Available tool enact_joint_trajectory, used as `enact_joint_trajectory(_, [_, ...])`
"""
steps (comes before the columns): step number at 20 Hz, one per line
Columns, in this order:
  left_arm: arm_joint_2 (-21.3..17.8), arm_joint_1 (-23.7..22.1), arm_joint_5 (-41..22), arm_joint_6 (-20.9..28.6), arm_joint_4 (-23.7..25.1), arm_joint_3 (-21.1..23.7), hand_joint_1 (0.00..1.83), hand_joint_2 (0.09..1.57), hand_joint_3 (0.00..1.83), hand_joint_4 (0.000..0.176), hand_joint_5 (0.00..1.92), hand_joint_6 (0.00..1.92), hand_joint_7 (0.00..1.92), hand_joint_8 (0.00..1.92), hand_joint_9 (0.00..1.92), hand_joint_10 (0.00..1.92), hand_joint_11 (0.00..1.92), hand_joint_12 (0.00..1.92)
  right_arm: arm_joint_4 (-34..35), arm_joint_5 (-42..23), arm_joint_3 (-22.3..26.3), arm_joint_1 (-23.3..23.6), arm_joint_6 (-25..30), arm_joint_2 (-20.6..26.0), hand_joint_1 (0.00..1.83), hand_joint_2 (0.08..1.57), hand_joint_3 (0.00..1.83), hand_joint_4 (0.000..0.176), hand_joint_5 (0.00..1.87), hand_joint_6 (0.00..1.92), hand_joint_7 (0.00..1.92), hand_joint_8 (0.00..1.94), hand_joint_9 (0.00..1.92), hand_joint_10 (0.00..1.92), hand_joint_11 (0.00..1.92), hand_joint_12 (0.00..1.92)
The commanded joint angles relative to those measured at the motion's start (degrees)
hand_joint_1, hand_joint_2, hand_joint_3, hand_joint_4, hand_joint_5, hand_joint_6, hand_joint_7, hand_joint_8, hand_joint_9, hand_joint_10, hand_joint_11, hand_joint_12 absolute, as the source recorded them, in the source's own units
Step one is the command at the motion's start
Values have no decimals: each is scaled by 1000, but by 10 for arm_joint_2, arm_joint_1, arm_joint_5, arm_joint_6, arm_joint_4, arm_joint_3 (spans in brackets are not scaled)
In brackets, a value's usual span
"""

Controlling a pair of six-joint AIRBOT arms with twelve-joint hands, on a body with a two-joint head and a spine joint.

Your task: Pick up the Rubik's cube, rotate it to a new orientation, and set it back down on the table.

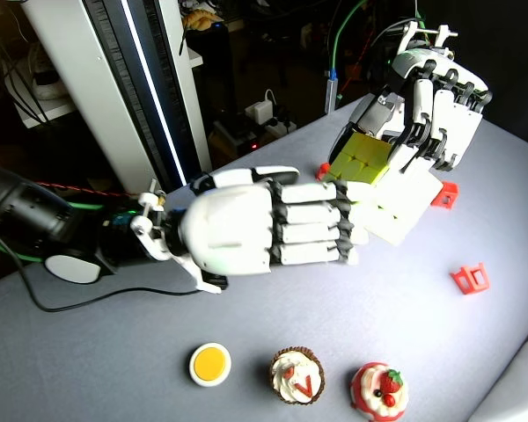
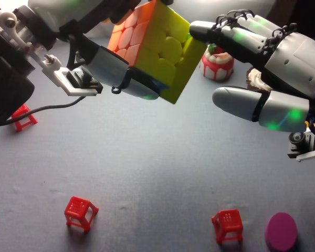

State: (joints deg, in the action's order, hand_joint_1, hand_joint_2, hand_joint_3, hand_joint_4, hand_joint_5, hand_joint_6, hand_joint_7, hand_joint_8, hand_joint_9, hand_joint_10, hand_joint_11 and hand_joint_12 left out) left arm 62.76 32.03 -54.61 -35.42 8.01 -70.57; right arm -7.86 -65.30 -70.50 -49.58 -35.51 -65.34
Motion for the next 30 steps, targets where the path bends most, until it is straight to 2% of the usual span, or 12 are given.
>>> enact_joint_trajectory(1, [2, -8, -90, 7, -21, 2, 1187, 606, 1491, 20, 880, 1898, 982, 1919, 1198, 1921, 1313, 1921, 3, -65, 5, 1, 4, -1, 0, 1339, 0, 0, 87, 454, 323, 137, 0, 913, 0, 1298])
enact_joint_trajectory(2, [2, -8, -90, 6, -21, 2, 1351, 592, 1411, 0, 937, 1916, 932, 1864, 1177, 1921, 1299, 1921, 3, -66, 7, -1, 4, -1, 0, 1343, 1, 0, 31, 491, 299, 135, 0, 920, 0, 1360])
enact_joint_trajectory(4, [2, -8, -90, 6, -21, 2, 1191, 610, 1428, 25, 883, 1815, 952, 1888, 1126, 1921, 1257, 1921, 3, -69, 12, -7, 4, 2, 0, 1348, 2, 0, 0, 479, 265, 139, 0, 918, 0, 1400])
enact_joint_trajectory(5, [2, -8, -91, 6, -22, 2, 1192, 607, 1422, 5, 888, 1778, 952, 1894, 1120, 1921, 1244, 1921, 2, -70, 15, -9, 4, 2, 0, 1353, 2, 0, 13, 557, 277, 167, 0, 969, 0, 1465])
enact_joint_trajectory(8, [2, -7, -93, 5, -25, 2, 1205, 572, 1483, 0, 930, 1755, 989, 1920, 1225, 1921, 1340, 1921, -1, -75, 22, -15, 4, 3, 0, 1367, 1, 0, 0, 597, 207, 415, 0, 1100, 0, 1581])
enact_joint_trajectory(9, [2, -7, -93, 5, -26, 2, 1433, 605, 1128, 0, 1014, 1888, 1148, 1921, 1302, 1921, 1421, 1921, -4, -76, 24, -17, 4, 3, 0, 1368, 0, 0, 0, 680, 190, 524, 0, 1106, 0, 1474])
enact_joint_trajectory(11, [4, -7, -94, 4, -30, 1, 1439, 711, 890, 0, 1088, 1921, 1304, 1921, 1455, 1921, 1561, 1921, -10, -77, 29, -20, 4, 3, 0, 1362, 0, 0, 2, 734, 165, 642, 1, 1154, 0, 1505])
enact_joint_trajectory(22, [9, -6, -98, 3, -38, 0, 1449, 673, 945, 0, 1067, 1921, 1248, 1921, 1389, 1921, 1511, 1921, -33, -78, 29, -30, 4, -16, 172, 1291, 0, 0, 123, 697, 201, 623, 0, 1146, 0, 1509])
enact_joint_trajectory(24, [9, -6, -99, 3, -40, 0, 1451, 673, 947, 0, 1044, 1921, 1205, 1921, 1339, 1921, 1472, 1921, -36, -78, 28, -32, 4, -19, 136, 1312, 0, 0, 77, 739, 182, 651, 0, 1175, 0, 1669])
enact_joint_trajectory(25, [9, -6, -99, 3, -40, 0, 1135, 685, 1211, 0, 880, 1843, 1179, 1921, 1318, 1921, 1455, 1921, -38, -78, 28, -33, 4, -21, 116, 1317, 0, 0, 69, 750, 172, 657, 0, 1168, 0, 1691])
enact_joint_trajectory(27, [9, -6, -100, 3, -40, 0, 1382, 705, 907, 0, 978, 1918, 1163, 1921, 1302, 1921, 1438, 1921, -38, -78, 28, -35, 4, -21, 147, 1302, 0, 0, 52, 799, 124, 703, 0, 1167, 0, 1738])
enact_joint_trajectory(30, [10, -4, -101, 3, -43, -1, 1418, 716, 864, 0, 1028, 1921, 1206, 1921, 1342, 1921, 1472, 1921, -39, -78, 27, -35, 4, -21, 130, 1302, 0, 0, 24, 858, 79, 787, 0, 1155, 0, 1749])
